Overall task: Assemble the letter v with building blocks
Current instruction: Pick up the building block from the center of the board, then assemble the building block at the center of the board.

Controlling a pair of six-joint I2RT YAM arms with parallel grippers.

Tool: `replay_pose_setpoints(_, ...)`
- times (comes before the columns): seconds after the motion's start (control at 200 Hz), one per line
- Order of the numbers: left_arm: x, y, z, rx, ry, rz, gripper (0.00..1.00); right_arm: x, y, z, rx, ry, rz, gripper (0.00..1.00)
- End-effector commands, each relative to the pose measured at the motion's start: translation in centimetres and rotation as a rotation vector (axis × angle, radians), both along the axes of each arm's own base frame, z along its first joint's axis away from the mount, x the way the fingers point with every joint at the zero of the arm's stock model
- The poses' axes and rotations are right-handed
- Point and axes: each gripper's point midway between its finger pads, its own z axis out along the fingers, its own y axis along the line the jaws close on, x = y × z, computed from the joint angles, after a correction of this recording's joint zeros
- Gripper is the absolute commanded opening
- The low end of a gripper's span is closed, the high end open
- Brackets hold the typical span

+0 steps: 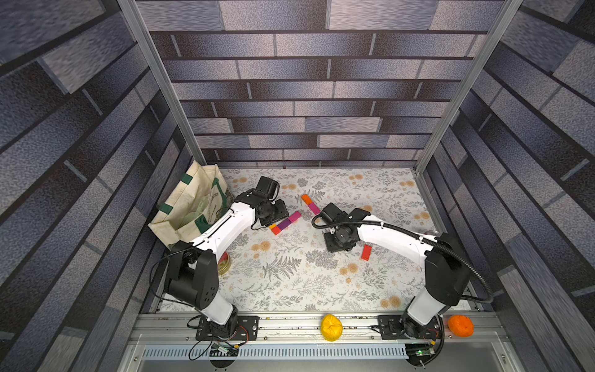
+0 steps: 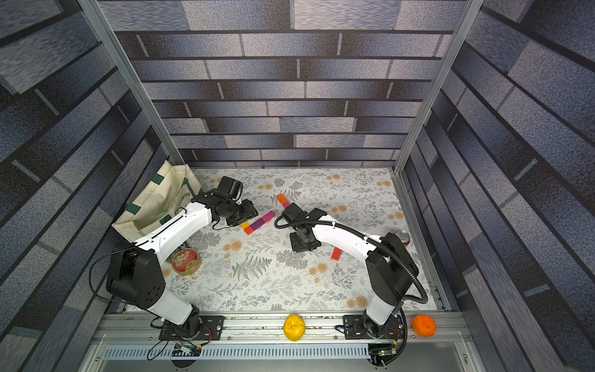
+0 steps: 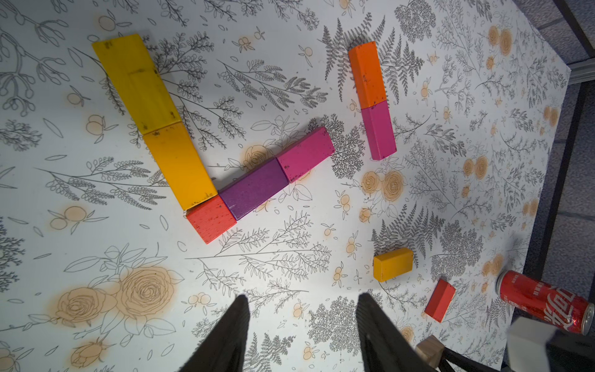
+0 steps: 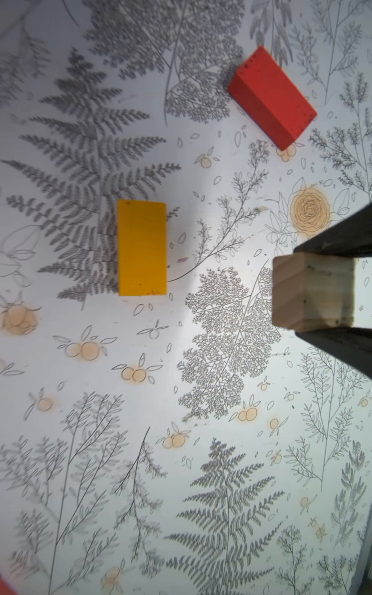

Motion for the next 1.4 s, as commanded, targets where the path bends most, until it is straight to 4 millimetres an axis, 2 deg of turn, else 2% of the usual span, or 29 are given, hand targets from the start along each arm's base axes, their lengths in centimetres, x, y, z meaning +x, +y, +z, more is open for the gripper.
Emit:
replay_pose_setpoints(0.0,-0.4,0.7,-0.1,0.021,0.004,-0.006,0.56,0.8,-0.1,0.6,-0.065,-0.014,0.071,0.27)
replay_pose_setpoints(0.316,-0.4,2.2,-0.2,0.024,0.003,0.023,0.56,5.5,2.6,0.7,-0.022,-0.009,0.21,0.27)
replay_pose_setpoints(0.531,-0.5,3.3,-0.3,0.025,0.006,0.05,0.56,8.5,2.6,-0.5,-0.045,0.014,0.292,0.28)
replay_pose_setpoints(0.546,-0.5,3.4,-0.3,0.026,0.007,0.052,0.56,8.6,2.6,-1.8,-0.059,0.039,0.294,0.28)
replay_pose_setpoints(0.566,-0.5,3.5,-0.3,0.026,0.006,0.055,0.56,8.9,2.5,-2.0,-0.061,0.044,0.294,0.28)
replay_pose_setpoints(0.716,-0.5,4.1,-0.6,0.028,0.014,0.071,0.56,10.1,3.0,-3.0,-0.025,0.058,0.307,0.29)
replay_pose_setpoints(0.882,-0.4,4.3,-0.8,0.029,0.02,0.077,0.56,11.6,2.5,-4.4,-0.087,0.049,0.314,0.29)
replay_pose_setpoints(1.207,-0.5,4.8,-0.9,0.041,0.029,0.091,0.56,13.2,2.1,-6.9,-0.105,0.069,0.33,0.3)
replay_pose_setpoints(1.393,-0.5,4.8,-0.9,0.043,0.032,0.095,0.56,14.2,2.1,-7.7,-0.126,0.074,0.333,0.3)
